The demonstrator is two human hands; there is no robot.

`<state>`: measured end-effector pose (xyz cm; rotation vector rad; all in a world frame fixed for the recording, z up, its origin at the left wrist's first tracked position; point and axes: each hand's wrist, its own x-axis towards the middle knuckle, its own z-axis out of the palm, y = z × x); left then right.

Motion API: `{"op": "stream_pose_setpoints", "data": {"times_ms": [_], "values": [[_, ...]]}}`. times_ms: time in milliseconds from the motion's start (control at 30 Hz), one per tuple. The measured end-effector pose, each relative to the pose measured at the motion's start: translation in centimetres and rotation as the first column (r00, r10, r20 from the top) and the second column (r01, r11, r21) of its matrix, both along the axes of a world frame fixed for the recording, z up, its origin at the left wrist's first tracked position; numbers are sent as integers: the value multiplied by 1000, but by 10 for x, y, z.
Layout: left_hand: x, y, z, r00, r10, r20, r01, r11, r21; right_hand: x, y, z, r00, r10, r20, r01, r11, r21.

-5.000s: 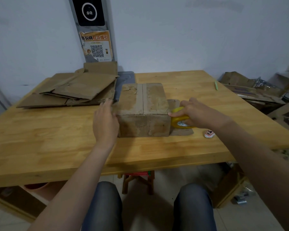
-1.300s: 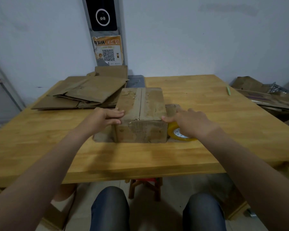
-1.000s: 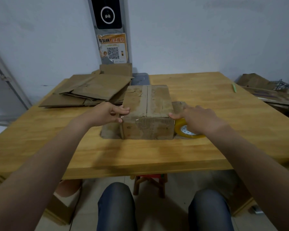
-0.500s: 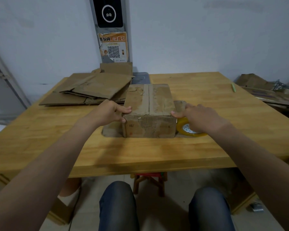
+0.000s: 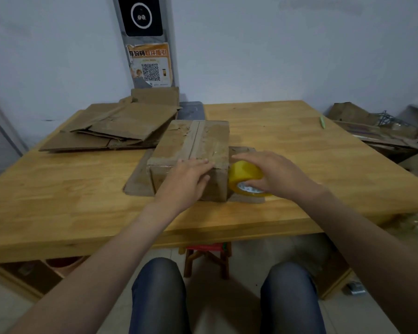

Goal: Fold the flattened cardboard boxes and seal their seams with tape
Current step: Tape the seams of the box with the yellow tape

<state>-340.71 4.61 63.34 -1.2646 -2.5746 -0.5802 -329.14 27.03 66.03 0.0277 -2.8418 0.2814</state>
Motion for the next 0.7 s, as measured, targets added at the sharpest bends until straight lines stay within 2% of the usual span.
{"op": "stream_pose_setpoints", "data": {"times_ms": [133,367,467,600,700], "values": [[18,19,-11,991,132,-8,-131,989,64,-1,9,-10,998,46,-36,-51,990,-134],[15,37,-16,964,265,-9,-262,956,133,5,37,-22,980,156,-127,-184,949,-255],[15,38,-20,961,277,5,-274,944,182,1,42,-24,971,194,-137,-217,961,-170],[20,41,-18,952,305,-5,-297,933,205,-5,40,-19,969,220,-113,-220,975,18],[26,49,-12,925,378,-36,-370,918,139,-6,33,-11,981,181,-66,-179,983,33]]}}
